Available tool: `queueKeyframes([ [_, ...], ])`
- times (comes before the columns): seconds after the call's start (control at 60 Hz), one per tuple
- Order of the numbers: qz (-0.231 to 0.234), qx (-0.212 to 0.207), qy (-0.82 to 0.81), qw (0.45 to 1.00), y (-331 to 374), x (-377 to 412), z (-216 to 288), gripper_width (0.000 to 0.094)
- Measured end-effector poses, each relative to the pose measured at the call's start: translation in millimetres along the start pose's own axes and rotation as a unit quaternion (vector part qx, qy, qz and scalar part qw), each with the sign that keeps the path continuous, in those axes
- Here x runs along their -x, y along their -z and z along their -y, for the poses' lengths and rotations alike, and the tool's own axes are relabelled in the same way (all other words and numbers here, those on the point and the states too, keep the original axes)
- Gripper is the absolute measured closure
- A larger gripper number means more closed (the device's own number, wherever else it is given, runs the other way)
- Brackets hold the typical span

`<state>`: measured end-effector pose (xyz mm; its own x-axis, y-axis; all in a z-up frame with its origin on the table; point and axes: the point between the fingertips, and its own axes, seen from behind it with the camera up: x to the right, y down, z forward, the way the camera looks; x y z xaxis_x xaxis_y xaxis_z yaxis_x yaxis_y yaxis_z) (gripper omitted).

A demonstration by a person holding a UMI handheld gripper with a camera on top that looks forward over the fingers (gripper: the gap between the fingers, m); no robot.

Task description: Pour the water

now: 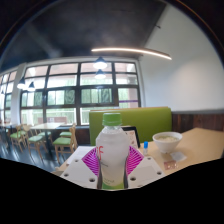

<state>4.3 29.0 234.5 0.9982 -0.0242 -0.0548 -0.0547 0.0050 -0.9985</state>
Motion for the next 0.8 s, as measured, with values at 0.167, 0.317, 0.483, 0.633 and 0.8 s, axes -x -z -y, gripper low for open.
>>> queueKeyframes([
  [0.167,-0.022,0.019,-0.021,0.999,-0.6,-12.3,-46.4,0.0650],
  [0.317,-0.005,0.032,-0.006,0.999,-6.1,-2.1,-81.9,0.0648],
  [0.483,-0.018,0.023,0.028,0.999,-7.7,-0.5,-88.6,0.0637],
  [0.633,-0.018,0.039,0.018,0.999,-7.0,-6.1,-85.4,0.0540],
  [0.8,0.002,0.104,0.010,0.995,9.5,-21.8,-85.0,0.0221],
])
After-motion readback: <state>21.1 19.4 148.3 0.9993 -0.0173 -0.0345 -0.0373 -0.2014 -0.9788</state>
